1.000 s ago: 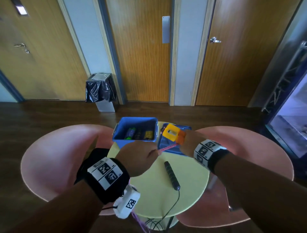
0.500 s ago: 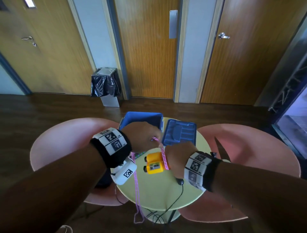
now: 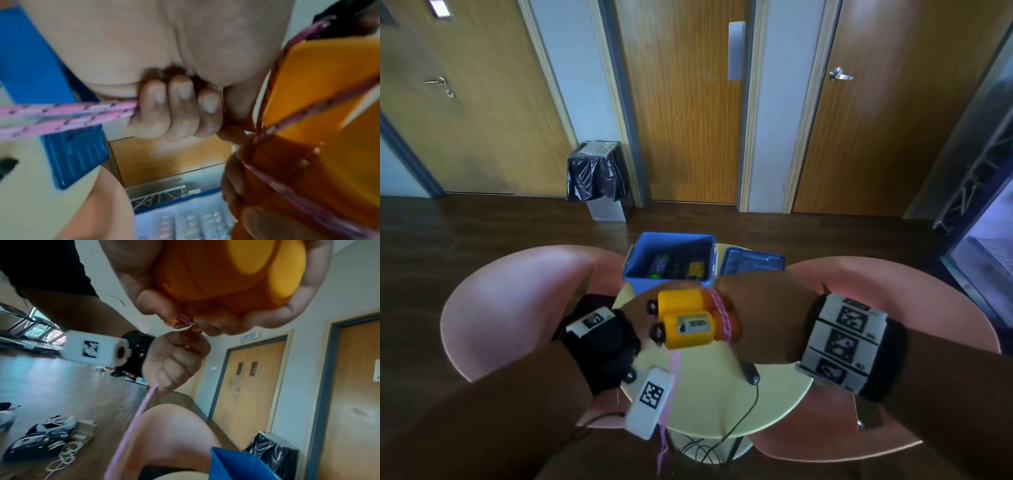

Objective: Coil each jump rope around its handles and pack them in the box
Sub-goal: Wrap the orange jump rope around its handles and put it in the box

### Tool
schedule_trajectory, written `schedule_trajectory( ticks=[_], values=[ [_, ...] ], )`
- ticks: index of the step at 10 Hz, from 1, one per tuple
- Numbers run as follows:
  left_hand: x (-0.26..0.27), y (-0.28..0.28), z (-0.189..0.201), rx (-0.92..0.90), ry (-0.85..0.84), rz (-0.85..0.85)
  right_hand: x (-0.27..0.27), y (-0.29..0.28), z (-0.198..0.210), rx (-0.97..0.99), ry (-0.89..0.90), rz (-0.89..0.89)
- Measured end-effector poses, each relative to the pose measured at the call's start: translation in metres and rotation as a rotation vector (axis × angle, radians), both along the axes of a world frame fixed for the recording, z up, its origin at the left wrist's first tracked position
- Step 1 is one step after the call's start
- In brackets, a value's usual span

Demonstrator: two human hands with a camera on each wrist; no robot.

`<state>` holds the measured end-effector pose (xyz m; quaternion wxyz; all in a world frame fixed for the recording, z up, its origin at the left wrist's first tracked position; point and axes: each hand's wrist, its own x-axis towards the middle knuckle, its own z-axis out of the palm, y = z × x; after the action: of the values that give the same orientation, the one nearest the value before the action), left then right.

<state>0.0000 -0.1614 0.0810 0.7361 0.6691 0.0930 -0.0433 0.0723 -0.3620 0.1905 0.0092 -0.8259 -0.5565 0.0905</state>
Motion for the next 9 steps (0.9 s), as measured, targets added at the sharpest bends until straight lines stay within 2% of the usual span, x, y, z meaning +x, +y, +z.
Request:
schedule_trajectory(
  ticks=[1,2,3,4,6,7,8,9],
  values=[
    [0.003,-0.014,-0.021,-0.170,-0.008,0.225,0.002,0.008,0.002,0.060,0.010,-0.042],
    [-0.008,-0.068,0.030,-0.179,-0.140,0.361,0.006,0.011,-0.002,0.181,0.028,-0.112],
    [-0.002,-0.078,0.037,-0.181,-0.239,0.473,0.003,0.014,0.000,0.228,0.044,-0.172],
    [-0.002,-0.077,0.039,-0.131,-0.327,0.526,-0.001,0.014,0.002,0.265,0.051,-0.233],
    [-0.019,-0.067,0.039,-0.269,-0.319,0.444,-0.002,0.013,0.004,0.268,0.020,-0.282],
    [-0.020,-0.071,0.041,-0.278,-0.299,0.468,-0.002,0.013,0.001,0.250,-0.008,-0.287],
    [-0.016,-0.074,0.043,-0.311,-0.196,0.560,-0.002,0.014,-0.003,0.239,-0.055,-0.289],
    [-0.011,-0.081,0.044,-0.272,-0.169,0.610,-0.002,0.016,-0.006,0.249,-0.049,-0.313]
  ],
)
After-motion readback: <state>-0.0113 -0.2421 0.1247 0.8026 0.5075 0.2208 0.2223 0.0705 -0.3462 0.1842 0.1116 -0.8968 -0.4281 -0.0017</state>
